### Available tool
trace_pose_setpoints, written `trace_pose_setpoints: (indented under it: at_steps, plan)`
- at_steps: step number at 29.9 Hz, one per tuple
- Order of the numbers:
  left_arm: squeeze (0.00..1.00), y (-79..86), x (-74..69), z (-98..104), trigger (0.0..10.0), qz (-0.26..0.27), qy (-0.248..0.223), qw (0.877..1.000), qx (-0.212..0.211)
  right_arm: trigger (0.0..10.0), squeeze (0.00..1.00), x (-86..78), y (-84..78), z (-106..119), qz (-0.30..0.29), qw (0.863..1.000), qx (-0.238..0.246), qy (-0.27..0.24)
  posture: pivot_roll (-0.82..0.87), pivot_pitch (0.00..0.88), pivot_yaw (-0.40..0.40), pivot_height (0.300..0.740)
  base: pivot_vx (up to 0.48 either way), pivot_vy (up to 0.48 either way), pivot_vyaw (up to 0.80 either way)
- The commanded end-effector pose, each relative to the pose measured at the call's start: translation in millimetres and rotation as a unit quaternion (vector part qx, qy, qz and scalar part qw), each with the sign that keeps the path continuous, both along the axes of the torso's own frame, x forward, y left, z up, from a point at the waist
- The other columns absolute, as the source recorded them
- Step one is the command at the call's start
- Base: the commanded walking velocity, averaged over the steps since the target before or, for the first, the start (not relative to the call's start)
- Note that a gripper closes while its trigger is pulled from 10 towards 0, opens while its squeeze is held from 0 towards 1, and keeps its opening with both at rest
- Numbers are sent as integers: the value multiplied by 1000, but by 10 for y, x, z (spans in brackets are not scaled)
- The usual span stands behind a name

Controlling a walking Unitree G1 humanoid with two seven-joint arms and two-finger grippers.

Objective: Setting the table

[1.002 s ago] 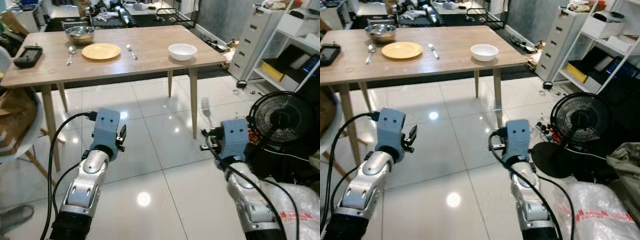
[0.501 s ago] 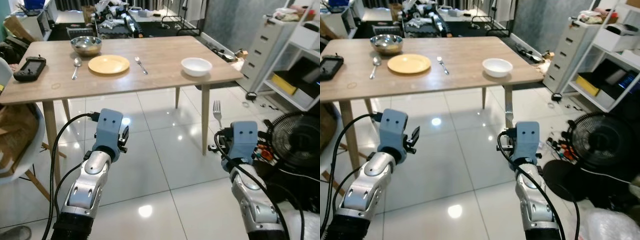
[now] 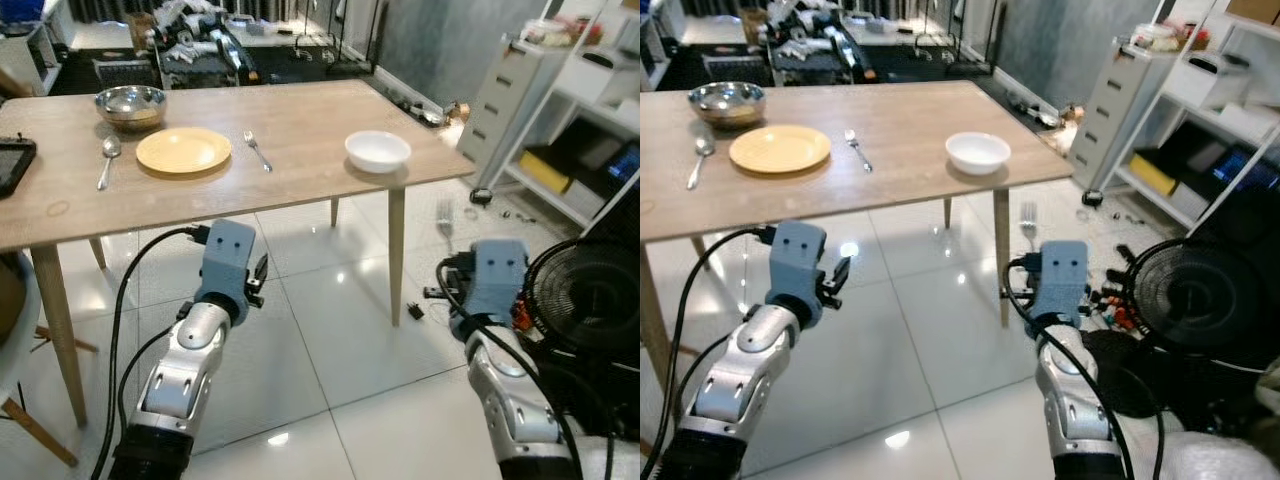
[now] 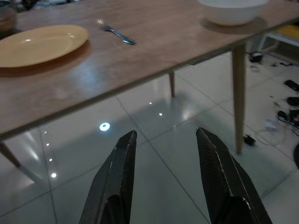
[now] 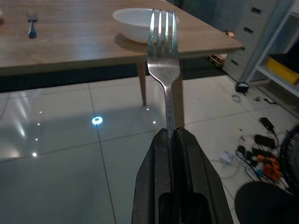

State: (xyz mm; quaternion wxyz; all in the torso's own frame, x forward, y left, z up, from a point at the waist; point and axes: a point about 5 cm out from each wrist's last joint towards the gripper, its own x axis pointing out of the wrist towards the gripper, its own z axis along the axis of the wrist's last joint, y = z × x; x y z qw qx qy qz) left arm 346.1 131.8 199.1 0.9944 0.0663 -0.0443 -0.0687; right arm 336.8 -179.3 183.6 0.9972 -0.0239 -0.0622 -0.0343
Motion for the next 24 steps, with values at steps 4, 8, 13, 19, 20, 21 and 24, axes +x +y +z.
trace_pose_setpoints:
  at_steps: [4,8,13,19,20,21,24]
  plan:
    - [0,-30,-9,-40,10000,-4,9,1000,1,10000,0,-19,24,5,16,1000,-4,-4,67,101,43,740,480,0,0]
    - [0,-30,-9,-40,10000,-4,8,1000,1,10000,0,-18,42,7,18,1000,-5,-4,67,101,43,740,480,0,0]
    - [0,-27,-11,-39,10000,-3,8,1000,1,10000,0,-12,34,13,15,1000,-5,-5,69,103,43,740,480,0,0]
    - [0,-27,-11,-38,10000,-4,8,1000,1,10000,0,-12,26,13,13,1000,-6,-5,69,103,43,740,480,0,0]
    - [0,-27,-10,-38,10000,-4,8,1000,1,10000,0,-13,26,14,13,1000,-6,-5,69,103,43,740,480,0,0]
    - [0,-27,-10,-39,10000,-4,8,1000,1,10000,0,-13,26,14,13,1000,-7,-5,69,103,43,740,480,0,0]
    - [0,-27,-10,-39,10000,-4,8,1000,1,10000,0,-12,31,15,14,1000,-7,-5,69,103,43,740,480,0,0]
